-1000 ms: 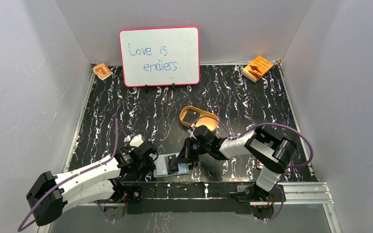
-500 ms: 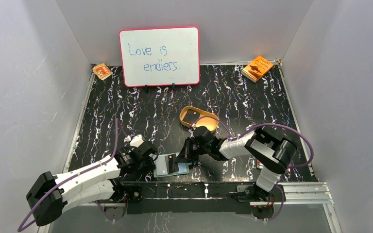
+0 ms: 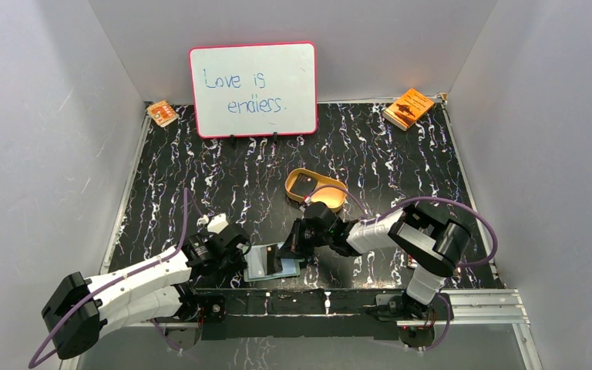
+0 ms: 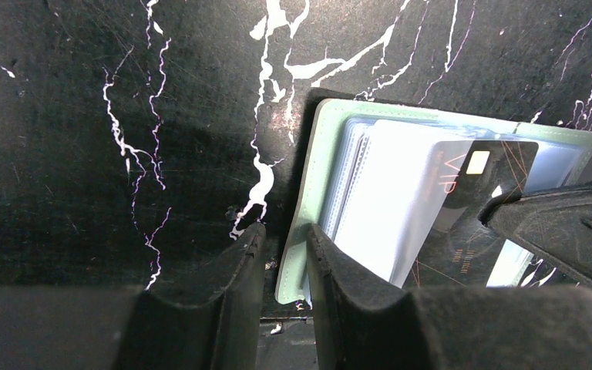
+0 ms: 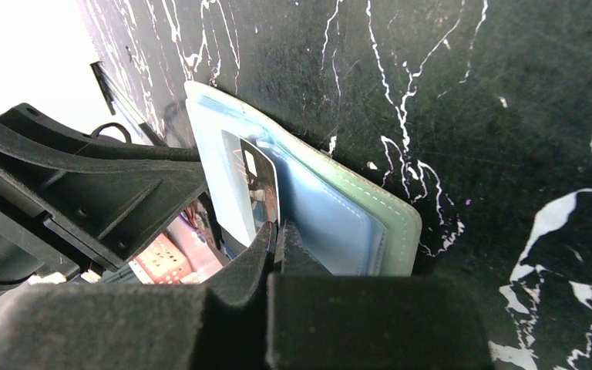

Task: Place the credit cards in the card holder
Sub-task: Insert the credit card into the card holder, then close the card holder at the center of the board.

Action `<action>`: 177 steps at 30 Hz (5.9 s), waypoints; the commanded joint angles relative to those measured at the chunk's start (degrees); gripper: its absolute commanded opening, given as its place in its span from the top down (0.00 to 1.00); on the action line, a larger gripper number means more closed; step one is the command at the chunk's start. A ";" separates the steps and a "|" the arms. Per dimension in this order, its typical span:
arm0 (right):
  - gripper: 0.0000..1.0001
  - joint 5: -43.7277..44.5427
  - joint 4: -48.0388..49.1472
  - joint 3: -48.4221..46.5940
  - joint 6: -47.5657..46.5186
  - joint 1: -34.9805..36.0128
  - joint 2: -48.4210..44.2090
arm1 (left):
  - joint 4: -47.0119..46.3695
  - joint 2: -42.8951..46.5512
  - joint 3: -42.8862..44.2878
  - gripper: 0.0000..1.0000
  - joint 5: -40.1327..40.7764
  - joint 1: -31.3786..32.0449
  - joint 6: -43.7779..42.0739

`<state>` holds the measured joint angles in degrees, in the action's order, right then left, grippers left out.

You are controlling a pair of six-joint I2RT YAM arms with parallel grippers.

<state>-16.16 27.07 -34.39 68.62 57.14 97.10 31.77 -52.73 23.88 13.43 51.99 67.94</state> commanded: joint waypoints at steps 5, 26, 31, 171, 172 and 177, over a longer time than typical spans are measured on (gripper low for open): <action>1.00 4.17 -3.48 -3.00 -0.01 2.19 1.10 | -1.44 -0.65 -2.59 0.76 -3.93 0.05 0.13; 1.00 10.19 -10.79 -3.36 -0.30 4.34 -1.69 | 0.22 4.35 -4.57 0.80 -3.70 0.05 2.86; 1.00 11.63 -13.93 -4.66 -1.78 4.39 -1.40 | 0.41 4.74 -4.72 0.80 -3.85 0.09 3.32; 0.30 27.83 -61.68 -26.24 -30.86 7.11 -6.48 | 11.26 14.00 2.22 0.72 5.16 0.09 8.23; 0.33 27.91 -61.57 -26.21 -30.83 6.68 -5.96 | 11.44 14.01 2.18 0.72 5.20 0.05 8.22; 0.60 26.61 -58.99 -25.28 -31.65 5.61 -5.27 | 9.78 12.70 0.16 0.72 4.11 0.04 8.41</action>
<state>9.76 -33.28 -58.89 37.87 63.40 92.42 40.86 -39.33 24.38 16.56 51.92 75.48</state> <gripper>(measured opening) 0.468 0.280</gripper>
